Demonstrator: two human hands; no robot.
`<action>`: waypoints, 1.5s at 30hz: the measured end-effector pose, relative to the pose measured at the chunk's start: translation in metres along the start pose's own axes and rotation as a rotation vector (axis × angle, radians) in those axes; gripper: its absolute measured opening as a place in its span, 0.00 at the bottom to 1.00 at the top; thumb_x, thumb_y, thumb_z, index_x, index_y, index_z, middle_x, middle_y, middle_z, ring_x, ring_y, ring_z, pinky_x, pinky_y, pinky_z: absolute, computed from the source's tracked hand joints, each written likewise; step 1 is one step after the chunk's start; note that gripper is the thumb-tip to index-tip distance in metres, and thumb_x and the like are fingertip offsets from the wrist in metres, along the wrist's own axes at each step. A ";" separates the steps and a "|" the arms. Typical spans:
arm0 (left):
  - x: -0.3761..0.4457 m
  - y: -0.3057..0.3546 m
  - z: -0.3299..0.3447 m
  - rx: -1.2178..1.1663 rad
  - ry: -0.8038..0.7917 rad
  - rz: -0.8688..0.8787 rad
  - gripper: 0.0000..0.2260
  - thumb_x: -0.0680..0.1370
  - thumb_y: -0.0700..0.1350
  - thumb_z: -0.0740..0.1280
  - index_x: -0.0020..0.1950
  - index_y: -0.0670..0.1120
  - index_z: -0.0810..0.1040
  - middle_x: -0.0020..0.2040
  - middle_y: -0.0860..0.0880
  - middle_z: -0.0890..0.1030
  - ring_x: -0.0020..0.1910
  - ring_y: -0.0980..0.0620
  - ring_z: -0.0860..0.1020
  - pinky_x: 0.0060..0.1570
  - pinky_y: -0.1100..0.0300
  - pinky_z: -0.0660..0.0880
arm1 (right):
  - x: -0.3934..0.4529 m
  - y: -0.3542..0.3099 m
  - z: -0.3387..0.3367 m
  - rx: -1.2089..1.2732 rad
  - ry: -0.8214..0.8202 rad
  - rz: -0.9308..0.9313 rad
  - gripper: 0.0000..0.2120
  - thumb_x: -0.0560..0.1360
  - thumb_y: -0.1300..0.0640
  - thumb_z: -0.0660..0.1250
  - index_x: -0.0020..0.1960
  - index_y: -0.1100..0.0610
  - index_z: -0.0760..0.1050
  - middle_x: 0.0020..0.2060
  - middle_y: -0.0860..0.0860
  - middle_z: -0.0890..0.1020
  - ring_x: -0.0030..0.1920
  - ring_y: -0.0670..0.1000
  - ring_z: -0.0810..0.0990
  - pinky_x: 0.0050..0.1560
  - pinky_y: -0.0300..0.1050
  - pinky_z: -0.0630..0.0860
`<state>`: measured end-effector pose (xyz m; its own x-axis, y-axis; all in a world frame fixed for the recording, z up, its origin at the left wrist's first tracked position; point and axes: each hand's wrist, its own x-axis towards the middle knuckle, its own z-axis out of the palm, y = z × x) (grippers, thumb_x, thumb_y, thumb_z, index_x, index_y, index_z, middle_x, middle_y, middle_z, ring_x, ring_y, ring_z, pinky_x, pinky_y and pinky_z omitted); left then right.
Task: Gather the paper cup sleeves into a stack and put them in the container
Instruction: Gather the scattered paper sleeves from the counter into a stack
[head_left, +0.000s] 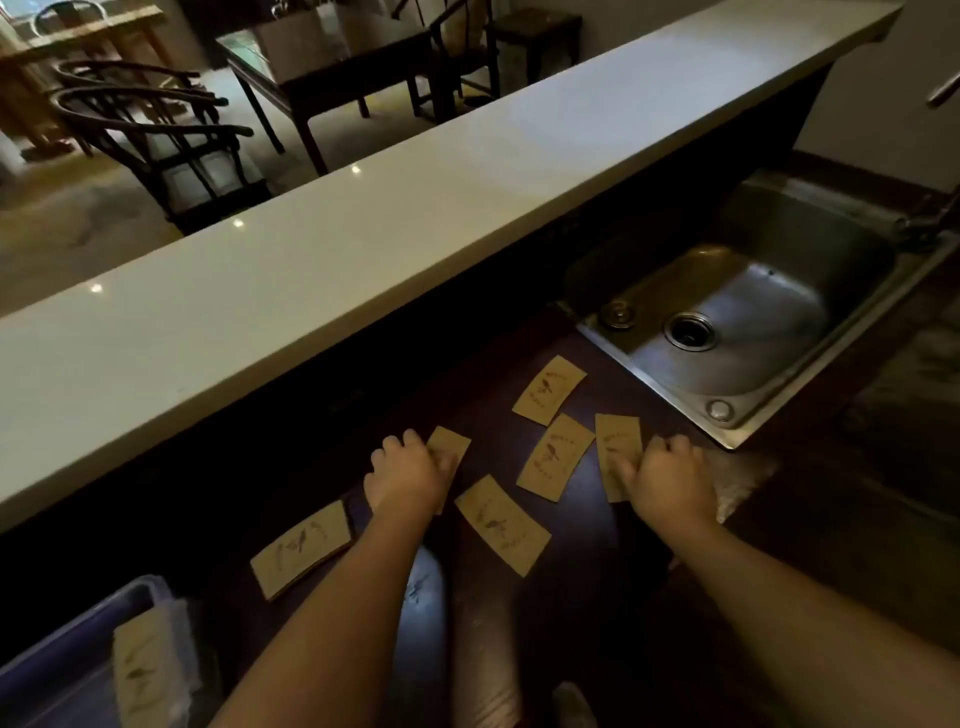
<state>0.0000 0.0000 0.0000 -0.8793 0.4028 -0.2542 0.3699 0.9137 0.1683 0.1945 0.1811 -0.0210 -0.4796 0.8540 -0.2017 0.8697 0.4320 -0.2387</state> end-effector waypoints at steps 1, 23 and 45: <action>0.003 0.001 0.001 -0.017 -0.022 -0.054 0.29 0.76 0.59 0.59 0.71 0.43 0.64 0.67 0.40 0.70 0.65 0.39 0.68 0.56 0.46 0.70 | 0.001 0.000 0.002 0.005 -0.011 0.041 0.31 0.78 0.38 0.57 0.63 0.65 0.72 0.61 0.62 0.74 0.62 0.61 0.71 0.58 0.54 0.70; 0.023 -0.034 0.019 -0.555 -0.137 -0.118 0.12 0.76 0.45 0.67 0.55 0.50 0.66 0.46 0.51 0.75 0.38 0.55 0.74 0.36 0.55 0.75 | 0.002 -0.015 0.022 0.089 0.027 0.201 0.26 0.75 0.41 0.65 0.59 0.64 0.76 0.60 0.61 0.73 0.62 0.61 0.70 0.57 0.53 0.72; -0.088 -0.035 -0.005 -1.740 -0.433 -0.406 0.16 0.81 0.47 0.57 0.57 0.41 0.80 0.53 0.38 0.84 0.53 0.41 0.82 0.58 0.42 0.76 | -0.087 -0.100 0.017 1.310 -0.629 0.032 0.08 0.72 0.61 0.73 0.50 0.58 0.78 0.37 0.53 0.88 0.37 0.51 0.87 0.34 0.41 0.80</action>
<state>0.0623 -0.0679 0.0211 -0.5906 0.4388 -0.6773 -0.7610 -0.0238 0.6483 0.1475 0.0587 0.0039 -0.7328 0.4435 -0.5160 0.3175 -0.4478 -0.8359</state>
